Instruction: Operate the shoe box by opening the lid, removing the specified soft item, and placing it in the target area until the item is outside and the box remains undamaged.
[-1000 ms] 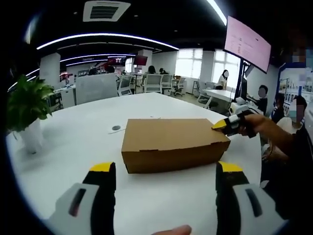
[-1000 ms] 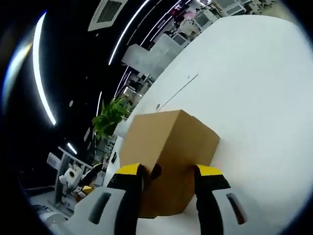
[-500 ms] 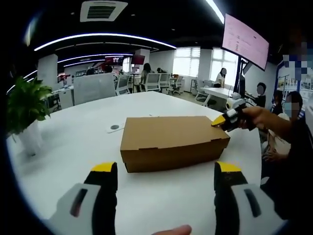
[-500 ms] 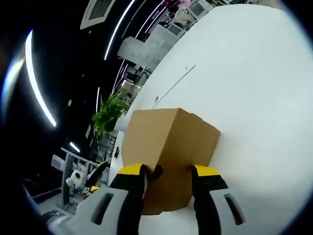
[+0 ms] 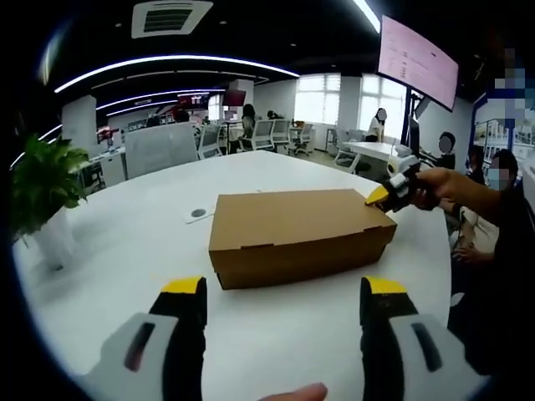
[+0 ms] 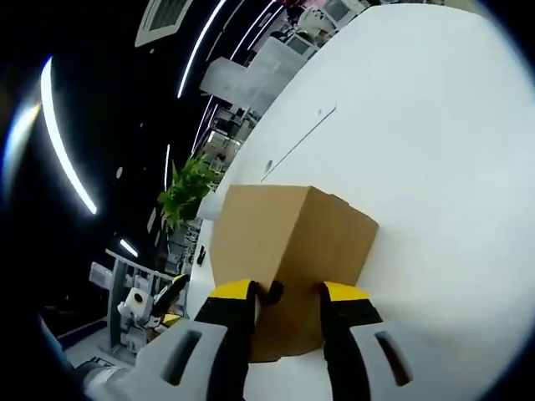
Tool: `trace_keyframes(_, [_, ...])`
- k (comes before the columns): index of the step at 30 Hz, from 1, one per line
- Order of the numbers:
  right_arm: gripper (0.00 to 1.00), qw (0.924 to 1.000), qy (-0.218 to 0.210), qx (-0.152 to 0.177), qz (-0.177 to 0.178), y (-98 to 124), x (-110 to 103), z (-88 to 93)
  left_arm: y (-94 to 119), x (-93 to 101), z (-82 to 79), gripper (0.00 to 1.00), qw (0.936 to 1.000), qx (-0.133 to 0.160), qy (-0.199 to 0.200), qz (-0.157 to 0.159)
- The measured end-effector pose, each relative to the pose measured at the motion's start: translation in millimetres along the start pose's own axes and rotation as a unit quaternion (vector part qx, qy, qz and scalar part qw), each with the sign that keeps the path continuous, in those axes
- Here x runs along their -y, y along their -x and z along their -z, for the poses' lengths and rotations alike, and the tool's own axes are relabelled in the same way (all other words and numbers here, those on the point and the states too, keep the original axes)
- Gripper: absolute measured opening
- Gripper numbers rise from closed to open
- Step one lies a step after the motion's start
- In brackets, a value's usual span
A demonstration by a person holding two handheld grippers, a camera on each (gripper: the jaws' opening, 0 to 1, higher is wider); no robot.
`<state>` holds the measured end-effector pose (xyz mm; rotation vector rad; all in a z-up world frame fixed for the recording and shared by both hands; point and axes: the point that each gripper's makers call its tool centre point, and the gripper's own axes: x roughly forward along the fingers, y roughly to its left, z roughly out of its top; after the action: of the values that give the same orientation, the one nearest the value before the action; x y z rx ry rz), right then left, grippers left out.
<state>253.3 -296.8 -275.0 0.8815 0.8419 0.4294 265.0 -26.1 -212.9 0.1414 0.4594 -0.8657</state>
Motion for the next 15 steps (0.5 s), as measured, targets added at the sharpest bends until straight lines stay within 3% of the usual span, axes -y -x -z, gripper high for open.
trace_keyframes(6, [0.29, 0.9997, -0.021, -0.003, -0.011, 0.8, 2.9, -2.3, 0.7, -0.4, -9.2, 0.76, 0.9998, 0.009, 0.003, 0.019])
trace_keyframes(15, [0.29, 0.9999, -0.012, 0.000, -0.010, 1.1, 2.1, -2.8, -0.1, -8.6, -28.2, 0.77, 0.9975, 0.007, -0.013, 0.069])
